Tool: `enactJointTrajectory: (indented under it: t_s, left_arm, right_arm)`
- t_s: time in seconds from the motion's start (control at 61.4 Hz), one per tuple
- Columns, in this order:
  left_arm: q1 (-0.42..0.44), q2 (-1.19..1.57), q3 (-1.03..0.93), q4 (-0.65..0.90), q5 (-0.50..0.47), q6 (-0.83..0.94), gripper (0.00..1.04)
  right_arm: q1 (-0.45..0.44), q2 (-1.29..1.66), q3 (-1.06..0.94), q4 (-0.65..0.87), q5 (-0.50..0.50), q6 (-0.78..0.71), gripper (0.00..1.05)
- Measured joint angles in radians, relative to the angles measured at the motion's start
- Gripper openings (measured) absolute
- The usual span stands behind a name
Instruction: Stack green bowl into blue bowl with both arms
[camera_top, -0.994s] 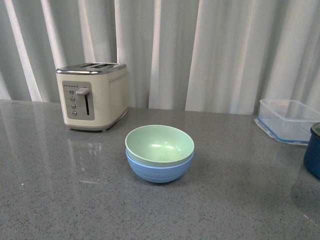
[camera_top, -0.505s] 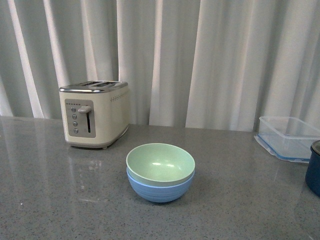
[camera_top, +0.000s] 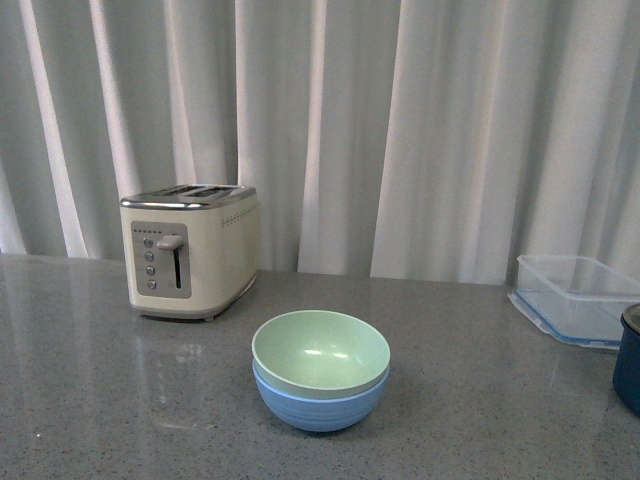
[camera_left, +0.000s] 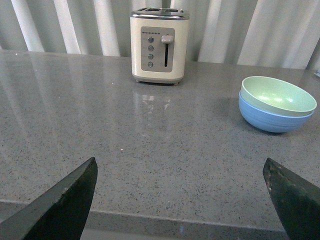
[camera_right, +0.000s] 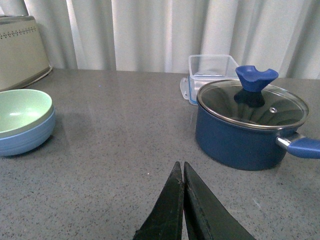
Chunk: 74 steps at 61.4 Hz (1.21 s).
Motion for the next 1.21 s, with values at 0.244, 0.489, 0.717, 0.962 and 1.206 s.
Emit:
enactJointTrajectory:
  t_s: [0.244, 0.489, 0.717, 0.962, 1.206]
  left_arm:
    - [0.000, 0.000, 0.000, 0.000, 0.000, 0.000, 0.98]
    - [0.000, 0.000, 0.000, 0.000, 0.000, 0.000, 0.98]
    - [0.000, 0.000, 0.000, 0.000, 0.000, 0.000, 0.98]
    - [0.000, 0.000, 0.000, 0.000, 0.000, 0.000, 0.98]
    - [0.000, -0.001, 0.000, 0.000, 0.000, 0.000, 0.98]
  right_arm:
    - [0.000, -0.095, -0.051, -0.041, 0.000, 0.000, 0.01]
    - [0.000, -0.229, -0.051, -0.163, -0.001, 0.000, 0.01]
    - [0.000, -0.324, -0.051, -0.257, -0.002, 0.000, 0.01]
    - [0.000, -0.418, -0.051, -0.350, -0.002, 0.000, 0.01]
    - [0.000, -0.601, -0.051, -0.539, -0.002, -0.001, 0.01]
